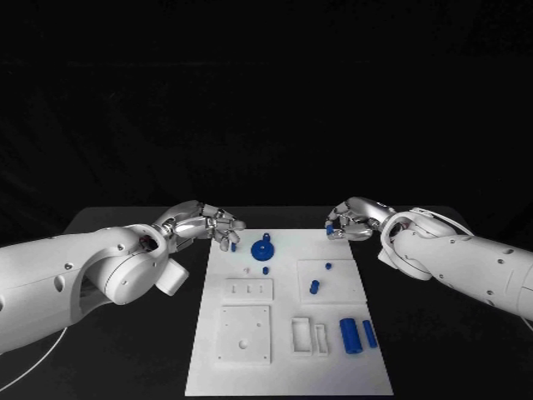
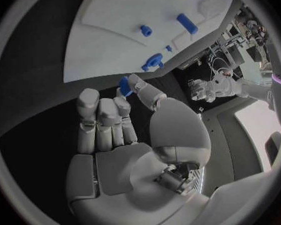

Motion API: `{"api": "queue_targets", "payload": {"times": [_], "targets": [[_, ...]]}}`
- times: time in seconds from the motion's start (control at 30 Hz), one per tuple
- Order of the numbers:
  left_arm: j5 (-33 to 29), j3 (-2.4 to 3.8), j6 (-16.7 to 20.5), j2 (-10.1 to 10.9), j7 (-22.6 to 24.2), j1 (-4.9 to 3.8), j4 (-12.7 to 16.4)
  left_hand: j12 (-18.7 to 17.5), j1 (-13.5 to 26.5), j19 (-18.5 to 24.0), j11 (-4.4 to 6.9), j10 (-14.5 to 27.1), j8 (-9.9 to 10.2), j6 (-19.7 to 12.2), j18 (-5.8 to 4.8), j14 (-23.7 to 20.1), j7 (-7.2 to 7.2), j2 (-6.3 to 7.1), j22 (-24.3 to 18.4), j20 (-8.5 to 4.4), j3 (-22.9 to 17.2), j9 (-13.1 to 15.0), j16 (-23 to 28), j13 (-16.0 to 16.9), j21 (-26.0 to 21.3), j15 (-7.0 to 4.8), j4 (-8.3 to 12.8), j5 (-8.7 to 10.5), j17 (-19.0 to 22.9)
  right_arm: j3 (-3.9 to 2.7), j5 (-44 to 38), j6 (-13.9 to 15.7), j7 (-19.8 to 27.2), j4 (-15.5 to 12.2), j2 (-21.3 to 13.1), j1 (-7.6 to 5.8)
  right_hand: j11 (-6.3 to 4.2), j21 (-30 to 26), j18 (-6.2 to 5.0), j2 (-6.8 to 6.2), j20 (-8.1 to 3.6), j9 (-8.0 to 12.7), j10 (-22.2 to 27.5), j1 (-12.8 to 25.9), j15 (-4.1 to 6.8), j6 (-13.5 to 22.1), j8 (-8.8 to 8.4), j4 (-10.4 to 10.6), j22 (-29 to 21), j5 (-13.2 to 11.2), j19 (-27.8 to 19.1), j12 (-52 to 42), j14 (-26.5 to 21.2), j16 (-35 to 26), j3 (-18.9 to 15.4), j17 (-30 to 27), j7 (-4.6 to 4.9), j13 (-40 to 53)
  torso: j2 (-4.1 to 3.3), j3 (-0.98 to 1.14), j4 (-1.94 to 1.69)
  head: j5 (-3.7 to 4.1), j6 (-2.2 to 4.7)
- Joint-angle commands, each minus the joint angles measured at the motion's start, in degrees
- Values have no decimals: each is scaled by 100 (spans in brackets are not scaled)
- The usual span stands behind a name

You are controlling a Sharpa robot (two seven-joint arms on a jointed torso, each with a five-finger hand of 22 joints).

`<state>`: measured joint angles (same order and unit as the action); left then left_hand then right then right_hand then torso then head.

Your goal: Assemble the parts on the task board

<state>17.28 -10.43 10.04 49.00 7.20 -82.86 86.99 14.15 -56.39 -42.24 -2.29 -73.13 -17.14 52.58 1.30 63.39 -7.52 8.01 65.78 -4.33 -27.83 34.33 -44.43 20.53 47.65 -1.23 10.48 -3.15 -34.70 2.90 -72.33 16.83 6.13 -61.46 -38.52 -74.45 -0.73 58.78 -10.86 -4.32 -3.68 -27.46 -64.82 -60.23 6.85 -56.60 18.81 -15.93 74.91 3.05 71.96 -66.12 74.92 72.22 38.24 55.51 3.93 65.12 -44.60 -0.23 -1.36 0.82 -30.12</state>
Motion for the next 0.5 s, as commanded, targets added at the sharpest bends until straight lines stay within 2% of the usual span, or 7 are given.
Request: {"api": "queue_targets", "payload": {"times": [0.03,0.13,0.23,0.43,0.5], "targets": [[79,4,-93,-106,-759,-8,-112,43,196,-56,16,-93,-9,26,80,54,-8,30,8,-223,45,-13,-72,21,34,-22,-142,39,-39,-3,-495,72,-591,-250,-6,-53,-45,10,-414,-11,-55,-197,6,-3,51,-185,48,-12,81,12,14,-29,-9,-23,61,8,130,-4,91,3,23,-40,7],[76,4,-68,-253,-1069,-8,-217,54,347,-95,32,-137,63,-39,95,66,-23,98,5,-264,52,-62,-137,38,58,-58,-291,35,-78,-4,-643,60,-816,-558,-11,-100,-47,7,-414,-40,-62,-208,2,5,55,-186,47,3,77,4,24,-28,-7,-26,94,10,128,-4,135,5,28,-67,3],[-4,4,-32,-422,-1392,-11,-336,37,539,-98,25,-133,136,-98,96,38,-41,162,-10,-288,20,-118,-163,42,55,-69,-528,34,-95,-4,-772,55,-994,-865,12,-143,-50,1,-414,-70,-71,-223,-2,-1,58,-187,46,20,71,-9,34,-26,-6,-31,151,12,125,-4,193,5,27,-106,6],[-5,-10,32,-716,-1739,-12,-559,-113,684,28,-76,75,313,-296,65,-150,-142,523,-45,-260,-227,-264,-94,8,-2,-5,-1030,33,-65,-4,-937,69,-1224,-1362,87,-162,-54,-2,-414,-120,-79,-243,-7,24,61,-188,46,59,66,-15,48,-26,-2,-34,198,15,122,-4,266,17,21,-168,-17],[80,-13,7,-812,-1825,-12,-644,-197,710,96,-130,206,337,-325,55,-233,-172,621,-55,-222,-309,-290,-40,-18,-29,39,-1225,32,-38,-4,-977,61,-1280,-1489,145,-163,-55,-3,-414,-128,-82,-249,-9,26,62,-190,47,67,65,-15,51,-26,-1,-35,211,16,121,-4,293,24,26,-218,-37]]}}
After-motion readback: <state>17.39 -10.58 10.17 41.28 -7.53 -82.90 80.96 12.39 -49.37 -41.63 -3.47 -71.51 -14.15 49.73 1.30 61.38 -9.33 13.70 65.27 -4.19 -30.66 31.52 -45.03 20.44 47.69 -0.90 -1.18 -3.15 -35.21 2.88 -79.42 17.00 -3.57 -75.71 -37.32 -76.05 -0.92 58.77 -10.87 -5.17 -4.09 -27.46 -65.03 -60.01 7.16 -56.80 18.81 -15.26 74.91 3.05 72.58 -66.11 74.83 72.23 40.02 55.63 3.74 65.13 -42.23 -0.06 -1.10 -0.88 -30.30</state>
